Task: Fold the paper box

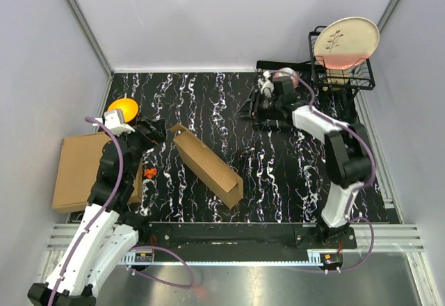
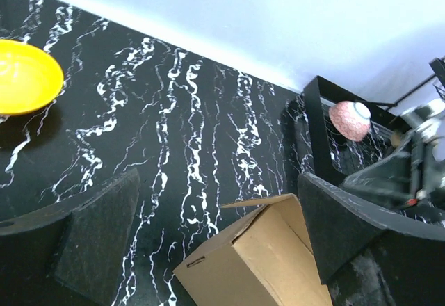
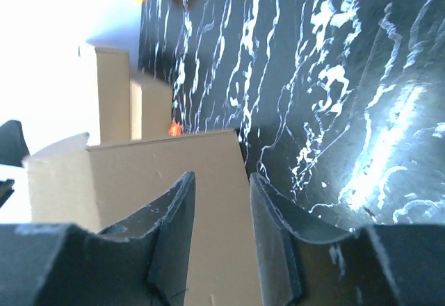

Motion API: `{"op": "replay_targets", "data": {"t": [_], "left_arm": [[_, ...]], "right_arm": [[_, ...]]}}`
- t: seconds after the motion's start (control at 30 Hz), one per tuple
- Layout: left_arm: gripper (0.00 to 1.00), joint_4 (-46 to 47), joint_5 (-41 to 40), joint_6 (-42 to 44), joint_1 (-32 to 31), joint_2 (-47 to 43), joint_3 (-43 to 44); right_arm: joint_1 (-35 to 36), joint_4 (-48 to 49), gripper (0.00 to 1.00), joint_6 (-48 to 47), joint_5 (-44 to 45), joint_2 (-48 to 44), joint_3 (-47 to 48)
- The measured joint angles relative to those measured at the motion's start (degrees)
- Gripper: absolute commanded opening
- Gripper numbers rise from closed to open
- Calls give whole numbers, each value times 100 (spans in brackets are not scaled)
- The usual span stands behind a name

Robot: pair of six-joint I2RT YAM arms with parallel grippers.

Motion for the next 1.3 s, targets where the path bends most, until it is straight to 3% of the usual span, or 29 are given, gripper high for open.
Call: {"op": "replay_targets", "data": {"t": [0.13, 0.27, 0.37, 0.57, 0.73, 0.97, 1.3], "left_arm": [[99, 195, 463, 168, 151, 118, 55], [99, 308, 815, 326, 345, 245, 87], [99, 374, 1134, 426, 522, 446, 188], [99, 522, 1720, 463, 719, 640, 225], [99, 992, 2341, 745, 739, 680, 162], [90, 1176, 3169, 1508, 741, 719, -105], [84, 621, 3399, 2371, 811, 658, -175]], "right_arm": [[76, -573, 49, -170, 1526, -1484, -83], [916, -1082, 55, -614, 2846, -3032, -380], [1510, -1349, 58, -782, 3233, -3899, -745], [1856, -2371, 59, -772, 3888, -5268, -1600], [2474, -2789, 58, -752, 4155, -5615, -1720], [2481, -3047, 58, -708, 4325, -5807, -1862], [2481, -3069, 58, -1064, 4334, -5928, -1705]]}}
